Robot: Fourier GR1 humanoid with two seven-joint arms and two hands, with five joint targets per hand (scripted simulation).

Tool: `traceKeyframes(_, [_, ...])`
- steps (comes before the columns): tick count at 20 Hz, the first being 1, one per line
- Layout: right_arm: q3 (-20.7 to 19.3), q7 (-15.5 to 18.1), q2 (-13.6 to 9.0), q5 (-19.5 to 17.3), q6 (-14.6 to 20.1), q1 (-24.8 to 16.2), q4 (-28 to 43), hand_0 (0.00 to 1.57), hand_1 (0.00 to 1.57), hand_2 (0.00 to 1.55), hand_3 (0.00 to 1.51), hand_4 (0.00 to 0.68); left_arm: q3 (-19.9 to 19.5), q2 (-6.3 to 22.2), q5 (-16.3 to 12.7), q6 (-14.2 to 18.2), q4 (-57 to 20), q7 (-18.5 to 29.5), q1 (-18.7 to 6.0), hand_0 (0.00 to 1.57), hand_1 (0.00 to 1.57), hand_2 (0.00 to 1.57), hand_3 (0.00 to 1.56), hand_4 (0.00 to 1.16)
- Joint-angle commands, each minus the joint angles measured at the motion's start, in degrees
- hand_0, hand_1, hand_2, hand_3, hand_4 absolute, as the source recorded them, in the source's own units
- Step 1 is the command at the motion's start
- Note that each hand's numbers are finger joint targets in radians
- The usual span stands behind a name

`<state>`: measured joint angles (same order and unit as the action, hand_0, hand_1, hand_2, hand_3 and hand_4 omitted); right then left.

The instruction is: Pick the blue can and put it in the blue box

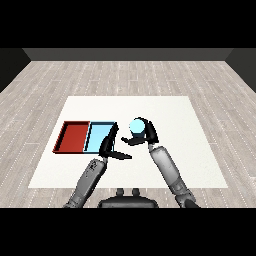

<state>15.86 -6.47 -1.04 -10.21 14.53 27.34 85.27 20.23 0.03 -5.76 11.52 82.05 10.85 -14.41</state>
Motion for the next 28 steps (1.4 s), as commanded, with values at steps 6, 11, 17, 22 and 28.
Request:
traceKeyframes(6, [2.8, -0.4, 1.0, 0.2, 1.8, 2.6, -3.8, 1.48, 1.48, 1.46, 1.39, 0.593, -1.3, 0.0, -2.8, 0.3, -8.4, 0.8, -5.5, 0.0, 0.0, 0.0, 0.0, 0.0])
traceKeyframes(11, [3.4, -5.8, 1.0, -3.1, 0.2, -1.5, 5.9, 1.49, 1.49, 1.46, 1.39, 0.581, 1.0, 0.0, -1.8, 0.1, -6.7, 0.2, -1.4, 0.0, 0.0, 0.0, 0.0, 0.0])
traceKeyframes(17, [2.3, -6.6, 1.0, -2.7, -1.9, 1.4, 4.7, 1.49, 1.49, 1.46, 1.39, 0.576, 2.9, 0.0, -3.4, 4.6, -10.4, 1.7, -4.7, 0.0, 0.0, 0.0, 0.0, 0.0])
traceKeyframes(22, [2.2, -4.0, 1.0, -2.5, -1.7, 1.0, 2.1, 1.49, 1.49, 1.45, 1.38, 0.564, 3.4, 0.0, -5.3, 5.5, -11.3, -2.0, -9.4, 0.0, 0.0, 0.0, 0.0, 0.0])
traceKeyframes(28, [7.3, -4.8, 1.0, -2.1, 0.5, 1.3, 3.1, 1.5, 1.5, 1.46, 1.38, 0.54, 4.8, 0.0, -5.7, 4.5, -10.8, 1.0, -6.9, 0.0, 0.0, 0.0, 0.0, 0.0])
